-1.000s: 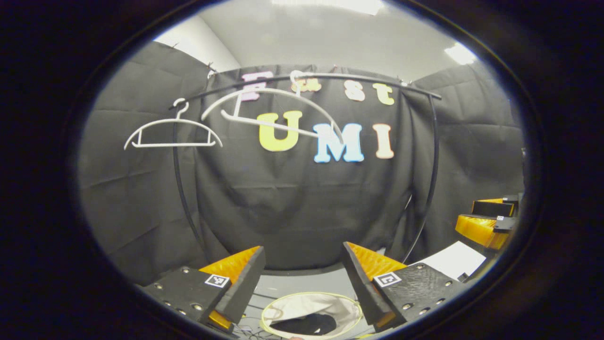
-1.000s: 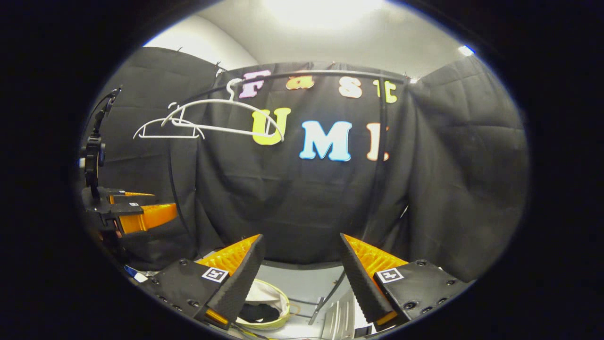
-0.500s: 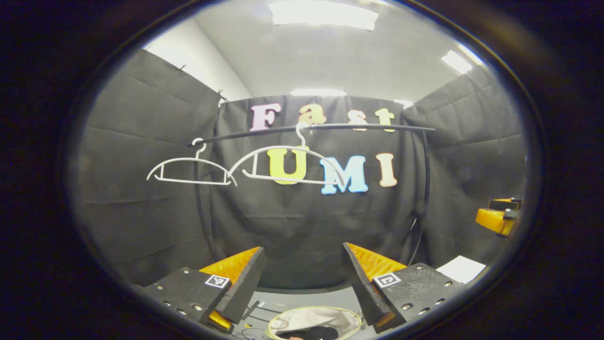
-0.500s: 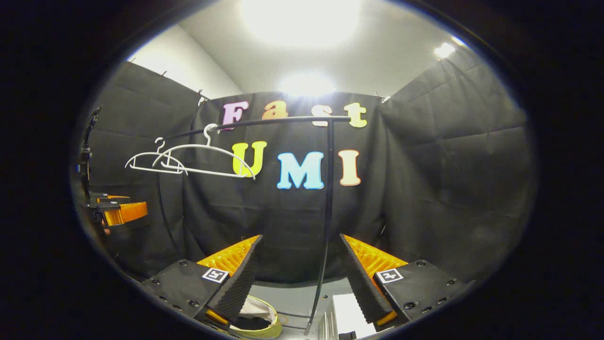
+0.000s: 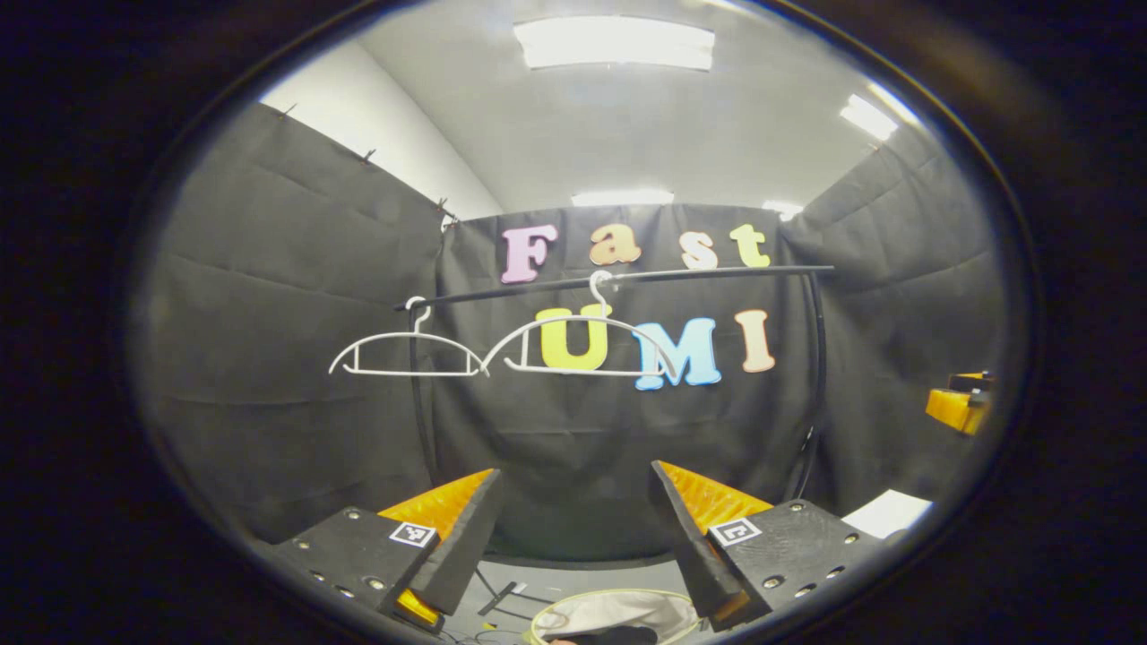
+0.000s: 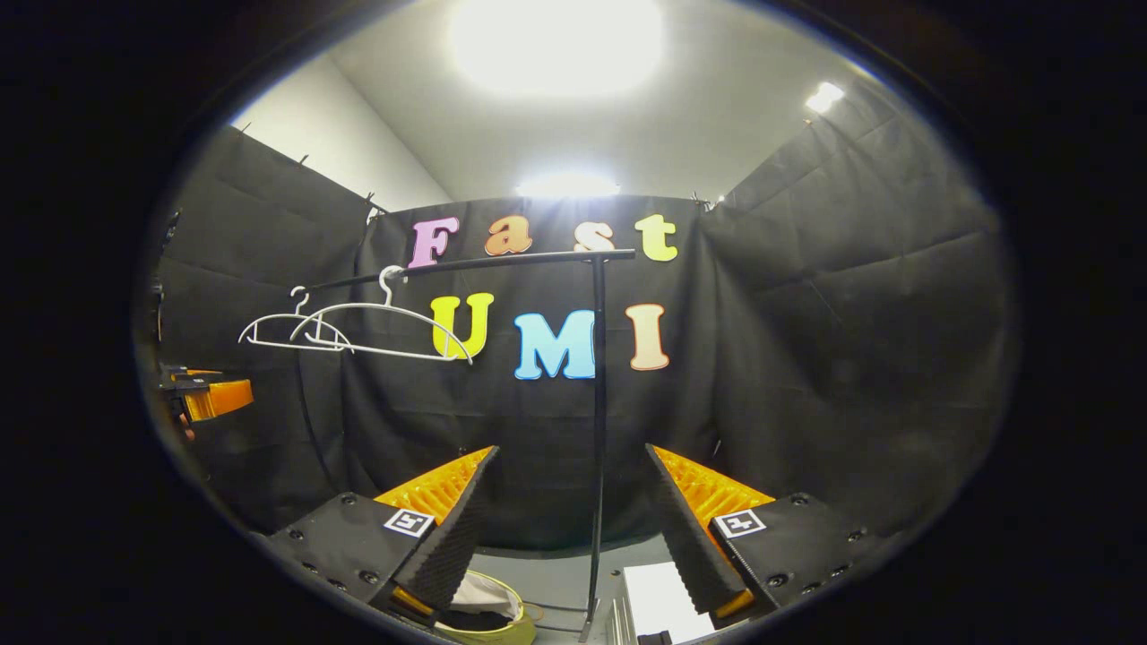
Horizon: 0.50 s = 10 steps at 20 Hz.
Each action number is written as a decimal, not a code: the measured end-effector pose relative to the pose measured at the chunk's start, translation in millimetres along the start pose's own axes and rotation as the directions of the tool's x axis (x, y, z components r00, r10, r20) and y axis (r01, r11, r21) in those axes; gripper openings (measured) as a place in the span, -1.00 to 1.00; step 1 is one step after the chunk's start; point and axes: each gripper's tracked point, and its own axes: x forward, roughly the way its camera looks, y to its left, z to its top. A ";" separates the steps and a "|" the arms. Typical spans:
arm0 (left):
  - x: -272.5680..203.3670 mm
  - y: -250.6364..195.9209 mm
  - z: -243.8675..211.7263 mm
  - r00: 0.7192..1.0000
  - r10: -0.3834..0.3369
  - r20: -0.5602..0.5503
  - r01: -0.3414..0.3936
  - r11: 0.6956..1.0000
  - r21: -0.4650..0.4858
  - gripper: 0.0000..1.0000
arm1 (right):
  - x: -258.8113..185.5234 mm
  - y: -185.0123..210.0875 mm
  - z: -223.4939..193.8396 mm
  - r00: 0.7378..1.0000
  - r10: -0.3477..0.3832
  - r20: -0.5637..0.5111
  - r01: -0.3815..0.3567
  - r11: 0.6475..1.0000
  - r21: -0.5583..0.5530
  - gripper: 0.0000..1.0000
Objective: Grasp the clothes on the hanger with both hands and then place them into the laundry hamper below.
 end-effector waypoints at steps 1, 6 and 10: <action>-1.0 0.7 -0.1 1.000 0.004 0.002 -0.004 1.000 -0.005 0.87 | -0.1 -0.9 0.0 1.000 -0.002 0.001 0.002 1.000 0.000 0.94; -5.5 -2.5 -4.1 1.000 0.007 0.004 -0.007 1.000 -0.019 0.89 | 1.1 -1.7 5.8 1.000 -0.012 0.021 0.012 1.000 0.007 0.96; -15.7 -2.9 -0.4 1.000 0.003 0.014 -0.002 1.000 -0.017 0.89 | 2.0 -0.7 9.2 0.999 -0.015 0.036 0.015 1.000 0.001 0.93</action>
